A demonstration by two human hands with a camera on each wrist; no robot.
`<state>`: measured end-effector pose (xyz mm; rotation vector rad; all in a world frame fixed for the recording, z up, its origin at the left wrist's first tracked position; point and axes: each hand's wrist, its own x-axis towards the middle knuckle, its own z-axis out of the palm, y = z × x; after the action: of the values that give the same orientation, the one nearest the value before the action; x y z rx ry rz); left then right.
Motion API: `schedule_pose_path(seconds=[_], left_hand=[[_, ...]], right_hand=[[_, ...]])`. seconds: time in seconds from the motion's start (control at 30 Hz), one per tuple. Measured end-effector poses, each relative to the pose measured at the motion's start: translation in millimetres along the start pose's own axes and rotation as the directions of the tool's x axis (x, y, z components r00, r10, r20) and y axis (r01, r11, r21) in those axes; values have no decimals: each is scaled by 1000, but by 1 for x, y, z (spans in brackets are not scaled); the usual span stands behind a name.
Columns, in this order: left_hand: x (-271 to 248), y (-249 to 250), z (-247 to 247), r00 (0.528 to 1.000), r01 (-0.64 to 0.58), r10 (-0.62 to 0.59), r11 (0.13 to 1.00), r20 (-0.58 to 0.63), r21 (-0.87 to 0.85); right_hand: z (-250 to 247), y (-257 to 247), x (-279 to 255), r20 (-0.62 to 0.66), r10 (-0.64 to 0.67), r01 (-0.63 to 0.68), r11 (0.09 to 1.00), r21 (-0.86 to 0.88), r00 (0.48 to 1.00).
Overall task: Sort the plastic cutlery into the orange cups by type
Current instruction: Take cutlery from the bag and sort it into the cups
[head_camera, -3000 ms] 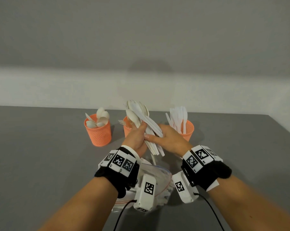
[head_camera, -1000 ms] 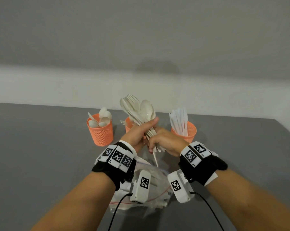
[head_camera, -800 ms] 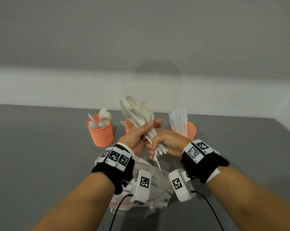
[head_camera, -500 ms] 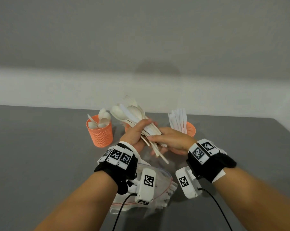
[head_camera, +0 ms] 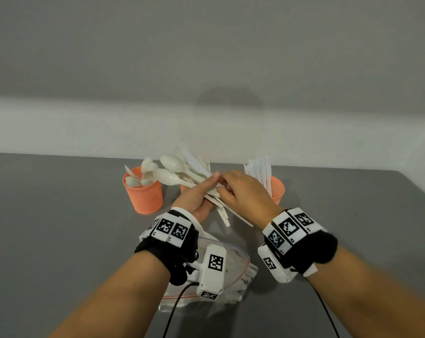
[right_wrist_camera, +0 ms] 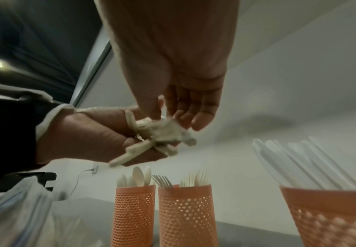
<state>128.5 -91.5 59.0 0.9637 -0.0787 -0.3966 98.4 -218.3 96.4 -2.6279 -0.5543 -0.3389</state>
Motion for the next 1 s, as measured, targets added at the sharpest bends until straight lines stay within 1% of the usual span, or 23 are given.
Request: schedule_pose_path(seconds=[0.07,0.17,0.27,0.33,0.4,0.47,0.53,0.6,0.67,0.7,0.77,0.87,0.93,1.0], left_hand=[[2,-4,-3,997,-24,21,999,-69,-45],[4,-8,-3,987,-53,46,998,-152,-44],[3,-11,-2,982,-91,80,994,-169,-58],[3,-11,-2,983,-99,89,994,-163,-55],[4,-11,-2,980,-115,110,993,-165,-26],[6,-9,-4,978,-123,118,992,-173,-16],[7,-6,-4,981,-92,87,996,-173,-19],[6,-4,-3,982,-56,52,998,-180,-17],[6,-2,-3,980,-66,56,997,-190,-49],[6,-2,-3,979,-74,61,995,-194,-61],[5,-3,1,980,-71,62,996,-189,-45],[2,-4,6,980,-58,54,998,-193,-14],[-1,-5,7,982,-42,40,999,-186,-9],[-4,-4,7,986,-28,26,1000,-163,-9]], right_hand=[[-1,-3,1,35,6,-4,998,-68,999],[-1,-6,-1,61,26,-21,996,-91,998],[-2,-5,0,111,93,-82,992,-97,989],[-4,-2,1,176,131,-130,991,-14,976],[-6,3,1,199,123,-150,981,127,972],[-9,10,2,141,122,-153,961,231,982],[-17,19,5,8,155,-151,947,285,988],[-27,34,10,-141,206,-162,949,269,968],[-33,53,14,-225,252,-208,958,199,941],[-33,63,14,-241,276,-242,957,162,931],[-26,81,12,-234,331,-319,943,90,914],[-4,105,5,-136,431,-433,901,15,892],[8,114,1,-108,457,-461,887,-21,883],[11,112,-1,-164,427,-437,899,-31,889]])
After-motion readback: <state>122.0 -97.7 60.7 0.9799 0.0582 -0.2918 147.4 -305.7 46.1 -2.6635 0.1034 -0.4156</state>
